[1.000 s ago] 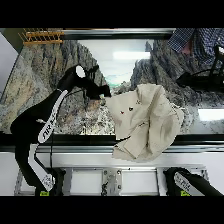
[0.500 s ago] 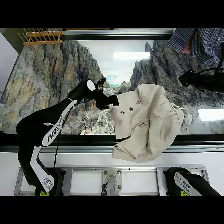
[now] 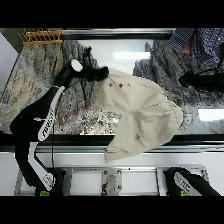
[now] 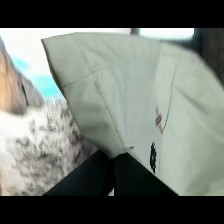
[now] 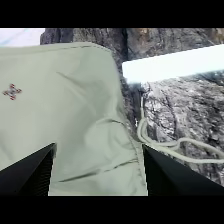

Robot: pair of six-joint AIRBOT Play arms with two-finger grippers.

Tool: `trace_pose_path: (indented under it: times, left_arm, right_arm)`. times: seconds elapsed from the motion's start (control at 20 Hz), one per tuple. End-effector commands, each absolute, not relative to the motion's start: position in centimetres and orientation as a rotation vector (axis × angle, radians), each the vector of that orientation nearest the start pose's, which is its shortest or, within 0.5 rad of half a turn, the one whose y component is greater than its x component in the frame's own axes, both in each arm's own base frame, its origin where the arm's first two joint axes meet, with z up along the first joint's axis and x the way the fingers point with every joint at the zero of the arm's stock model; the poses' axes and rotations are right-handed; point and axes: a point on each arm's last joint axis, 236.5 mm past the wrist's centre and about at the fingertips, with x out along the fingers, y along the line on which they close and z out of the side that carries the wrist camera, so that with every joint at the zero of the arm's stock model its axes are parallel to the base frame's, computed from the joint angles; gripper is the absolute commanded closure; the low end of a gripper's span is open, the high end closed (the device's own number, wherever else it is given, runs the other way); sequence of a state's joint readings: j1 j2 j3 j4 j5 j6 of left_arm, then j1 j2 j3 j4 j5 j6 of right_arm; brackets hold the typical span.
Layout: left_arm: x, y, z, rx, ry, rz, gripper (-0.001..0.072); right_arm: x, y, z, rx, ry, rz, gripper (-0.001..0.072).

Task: Fold the clothes and pants, and hang the long-sleeved shirts on hangers.

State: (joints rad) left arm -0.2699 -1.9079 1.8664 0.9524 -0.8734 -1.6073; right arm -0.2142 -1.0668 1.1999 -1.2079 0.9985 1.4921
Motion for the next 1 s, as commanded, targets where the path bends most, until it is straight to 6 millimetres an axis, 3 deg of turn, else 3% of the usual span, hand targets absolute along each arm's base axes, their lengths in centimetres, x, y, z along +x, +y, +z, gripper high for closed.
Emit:
trace_pose_path:
  times: [0.0, 0.05, 0.1, 0.15, 0.25, 0.45, 0.6, 0.7, 0.8, 0.95]
  left_arm:
    - [62.0, -21.1, 13.7, -0.449, 0.669, -0.479, 0.0702]
    - [62.6, -20.0, 14.3, -0.45, 0.644, -0.463, 0.0649]
    - [62.8, -18.9, 14.1, -0.457, 0.649, -0.448, 0.0347]
    - [62.4, -17.6, 13.4, -0.465, 0.691, -0.435, 0.0204]
    - [59.6, -14.8, 10.4, -0.467, 0.847, -0.412, 0.0207]
    - [49.7, -10.4, 0.9, -0.343, 1.207, -0.315, 0.0208]
    - [40.3, -11.9, -5.7, -0.339, 1.437, -0.336, 0.0207]
    - [35.2, -13.6, -9.3, -0.293, 1.551, -0.377, 0.0207]
    - [31.9, -15.8, -11.8, -0.255, 1.617, -0.429, 0.0206]
    - [30.0, -19.6, -13.0, -0.279, 1.649, -0.521, 0.0207]
  right_arm:
    - [41.3, -1.7, 13.9, 0.331, 0.817, 0.034, 0.0134]
    - [41.3, -1.7, 13.9, 0.331, 0.817, 0.034, 0.0134]
    - [41.3, -1.7, 13.9, 0.331, 0.817, 0.034, 0.0134]
    - [41.2, -1.7, 13.9, 0.33, 0.818, 0.035, 0.0134]
    - [41.2, -1.7, 13.9, 0.33, 0.817, 0.035, 0.0134]
    - [41.1, -1.7, 13.7, 0.331, 0.827, 0.037, 0.0134]
    - [40.7, -1.5, 13.3, 0.333, 0.852, 0.042, 0.0134]
    - [40.6, -1.4, 13.3, 0.333, 0.856, 0.043, 0.0134]
    - [40.6, -1.4, 13.2, 0.333, 0.857, 0.044, 0.0134]
    - [40.3, -1.3, 13.0, 0.334, 0.873, 0.048, 0.0134]
